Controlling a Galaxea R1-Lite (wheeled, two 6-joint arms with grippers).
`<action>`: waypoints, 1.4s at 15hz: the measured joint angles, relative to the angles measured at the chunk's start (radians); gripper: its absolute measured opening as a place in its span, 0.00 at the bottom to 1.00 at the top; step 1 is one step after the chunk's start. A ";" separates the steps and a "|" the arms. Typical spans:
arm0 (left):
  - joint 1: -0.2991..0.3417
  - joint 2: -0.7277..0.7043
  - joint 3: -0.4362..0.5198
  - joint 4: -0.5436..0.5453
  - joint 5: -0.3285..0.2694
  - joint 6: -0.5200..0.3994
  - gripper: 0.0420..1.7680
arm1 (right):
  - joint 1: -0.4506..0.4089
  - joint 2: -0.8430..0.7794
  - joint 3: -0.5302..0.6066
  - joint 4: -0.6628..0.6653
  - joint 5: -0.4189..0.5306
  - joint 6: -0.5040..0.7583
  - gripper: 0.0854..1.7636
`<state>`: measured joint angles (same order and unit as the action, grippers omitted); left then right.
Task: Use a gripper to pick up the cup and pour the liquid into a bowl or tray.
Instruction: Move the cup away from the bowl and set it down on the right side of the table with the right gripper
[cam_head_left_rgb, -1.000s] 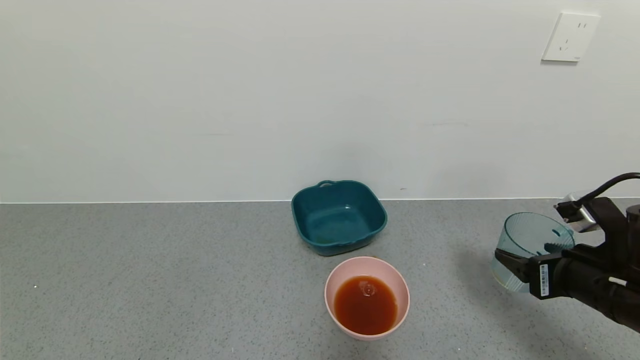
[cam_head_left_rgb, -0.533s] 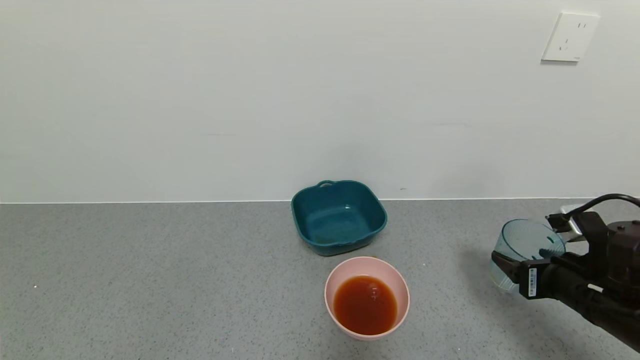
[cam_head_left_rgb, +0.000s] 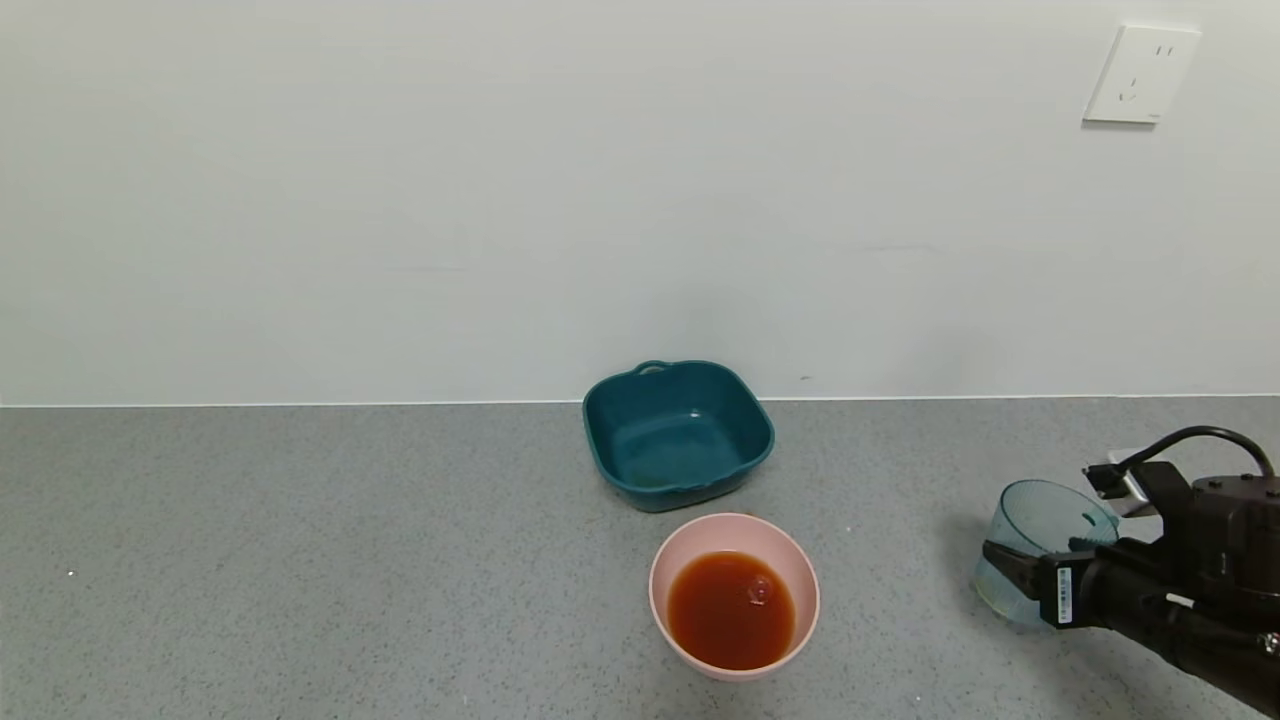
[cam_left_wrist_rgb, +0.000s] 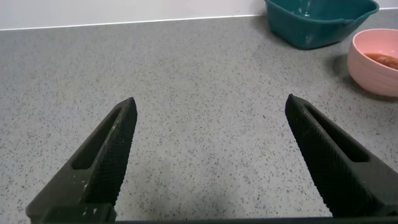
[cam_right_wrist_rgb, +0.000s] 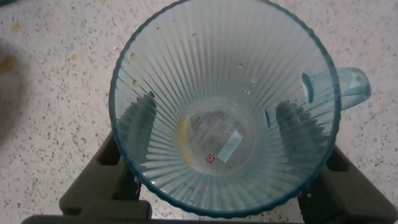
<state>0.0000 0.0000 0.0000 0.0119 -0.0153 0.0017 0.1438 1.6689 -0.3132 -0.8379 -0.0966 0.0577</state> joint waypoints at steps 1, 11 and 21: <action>0.000 0.000 0.000 0.000 0.000 0.000 0.97 | -0.018 0.004 0.003 0.000 0.016 0.000 0.75; 0.000 0.000 0.000 0.000 0.000 0.000 0.97 | -0.056 0.038 0.029 -0.006 0.038 -0.001 0.75; 0.000 0.000 0.000 0.000 0.000 0.000 0.97 | -0.057 0.095 0.070 -0.152 0.045 0.000 0.92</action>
<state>0.0000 0.0000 0.0000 0.0119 -0.0153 0.0013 0.0870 1.7640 -0.2430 -0.9900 -0.0519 0.0577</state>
